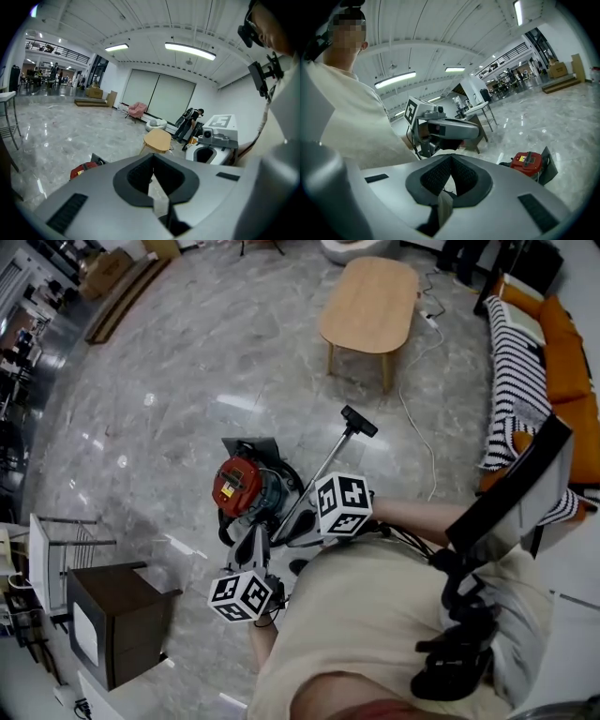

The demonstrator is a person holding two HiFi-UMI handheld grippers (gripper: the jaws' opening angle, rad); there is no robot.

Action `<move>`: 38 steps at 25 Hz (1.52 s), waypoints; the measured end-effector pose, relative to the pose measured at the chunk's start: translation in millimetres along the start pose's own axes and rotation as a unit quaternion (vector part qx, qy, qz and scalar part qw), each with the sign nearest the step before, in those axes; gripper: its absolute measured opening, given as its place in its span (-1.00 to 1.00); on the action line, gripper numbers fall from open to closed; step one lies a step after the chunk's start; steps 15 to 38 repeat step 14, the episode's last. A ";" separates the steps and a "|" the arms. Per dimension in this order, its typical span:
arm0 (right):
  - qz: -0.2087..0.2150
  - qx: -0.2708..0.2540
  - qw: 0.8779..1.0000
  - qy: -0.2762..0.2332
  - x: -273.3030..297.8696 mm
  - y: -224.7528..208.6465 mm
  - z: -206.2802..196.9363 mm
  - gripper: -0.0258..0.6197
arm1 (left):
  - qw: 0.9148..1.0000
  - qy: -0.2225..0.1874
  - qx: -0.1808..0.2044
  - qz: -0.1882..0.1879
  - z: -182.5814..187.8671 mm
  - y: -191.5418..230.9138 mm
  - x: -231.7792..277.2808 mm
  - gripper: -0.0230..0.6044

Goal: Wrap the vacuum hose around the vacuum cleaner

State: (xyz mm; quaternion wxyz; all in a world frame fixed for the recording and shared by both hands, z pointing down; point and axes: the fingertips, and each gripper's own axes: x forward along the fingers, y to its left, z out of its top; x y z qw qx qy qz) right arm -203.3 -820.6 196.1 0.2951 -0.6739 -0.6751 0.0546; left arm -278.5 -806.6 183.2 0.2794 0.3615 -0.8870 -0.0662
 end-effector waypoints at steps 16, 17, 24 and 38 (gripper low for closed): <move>0.088 0.000 0.996 -0.020 -3.5 2.9 -4.0 -0.91 | 0.996 0.037 -0.001 0.079 -2.0 -1.1 -2.9 -0.91; 0.088 0.000 0.996 -0.020 -3.5 2.9 -4.0 -0.91 | 0.996 0.037 -0.001 0.079 -2.0 -1.1 -2.9 -0.91; 0.088 0.000 0.996 -0.020 -3.5 2.9 -4.0 -0.91 | 0.996 0.037 -0.001 0.079 -2.0 -1.1 -2.9 -0.91; 0.088 0.000 0.996 -0.020 -3.5 2.9 -4.0 -0.91 | 0.996 0.037 -0.001 0.079 -2.0 -1.1 -2.9 -0.91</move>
